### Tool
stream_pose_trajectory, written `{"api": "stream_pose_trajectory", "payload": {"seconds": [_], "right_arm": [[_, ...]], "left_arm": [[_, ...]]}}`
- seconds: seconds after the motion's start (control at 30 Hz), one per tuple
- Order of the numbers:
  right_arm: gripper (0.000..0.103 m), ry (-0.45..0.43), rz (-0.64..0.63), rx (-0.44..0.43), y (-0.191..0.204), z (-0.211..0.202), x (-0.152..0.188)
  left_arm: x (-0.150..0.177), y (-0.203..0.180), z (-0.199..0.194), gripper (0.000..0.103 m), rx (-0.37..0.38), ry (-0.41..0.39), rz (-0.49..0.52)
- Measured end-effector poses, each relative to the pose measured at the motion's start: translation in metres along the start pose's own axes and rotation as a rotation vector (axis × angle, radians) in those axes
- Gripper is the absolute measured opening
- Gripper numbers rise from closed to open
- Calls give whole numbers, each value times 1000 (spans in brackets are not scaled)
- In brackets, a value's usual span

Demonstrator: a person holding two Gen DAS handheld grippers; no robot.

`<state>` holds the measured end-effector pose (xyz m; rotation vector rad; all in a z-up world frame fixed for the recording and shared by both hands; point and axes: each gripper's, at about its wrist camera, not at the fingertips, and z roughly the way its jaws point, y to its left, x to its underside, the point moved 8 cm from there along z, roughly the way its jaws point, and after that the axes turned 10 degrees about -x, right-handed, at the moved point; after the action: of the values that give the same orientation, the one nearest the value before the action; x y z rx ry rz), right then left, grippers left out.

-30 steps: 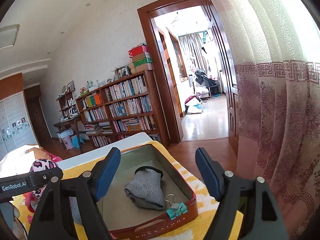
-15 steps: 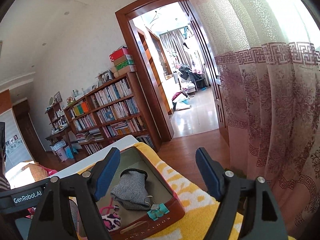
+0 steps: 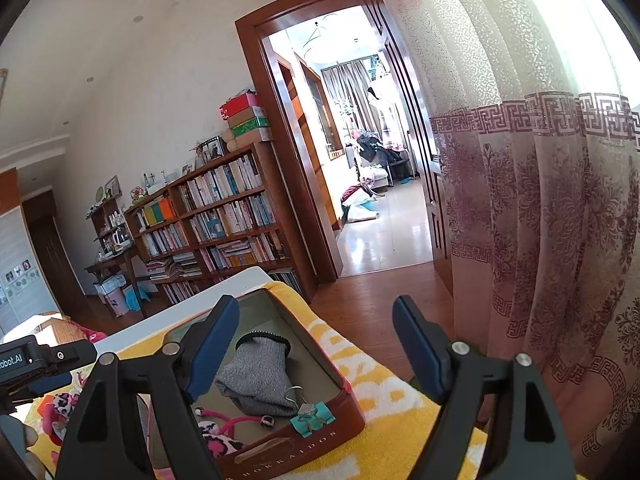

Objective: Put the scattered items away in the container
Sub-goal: 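Release the glove and plush ball into the tin and withdraw both grippers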

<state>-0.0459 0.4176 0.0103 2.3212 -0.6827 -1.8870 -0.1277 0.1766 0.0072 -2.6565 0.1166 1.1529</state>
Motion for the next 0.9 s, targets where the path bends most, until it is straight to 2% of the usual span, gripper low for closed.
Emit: {"api": "stream_pose_trajectory", "payload": {"seconds": [0.53,0.67,0.9], "right_arm": [[83,14,-56,7,13,1,5],[83,15,-71,21,15,1,7],[83,1,-117,37,24,-1,8]], "left_arm": [[14,155,-32,87,-191,-23,-215],[20,178,-36,87,-206,-21,-251],[27,203,-44,87,-233,-18,-255]]}}
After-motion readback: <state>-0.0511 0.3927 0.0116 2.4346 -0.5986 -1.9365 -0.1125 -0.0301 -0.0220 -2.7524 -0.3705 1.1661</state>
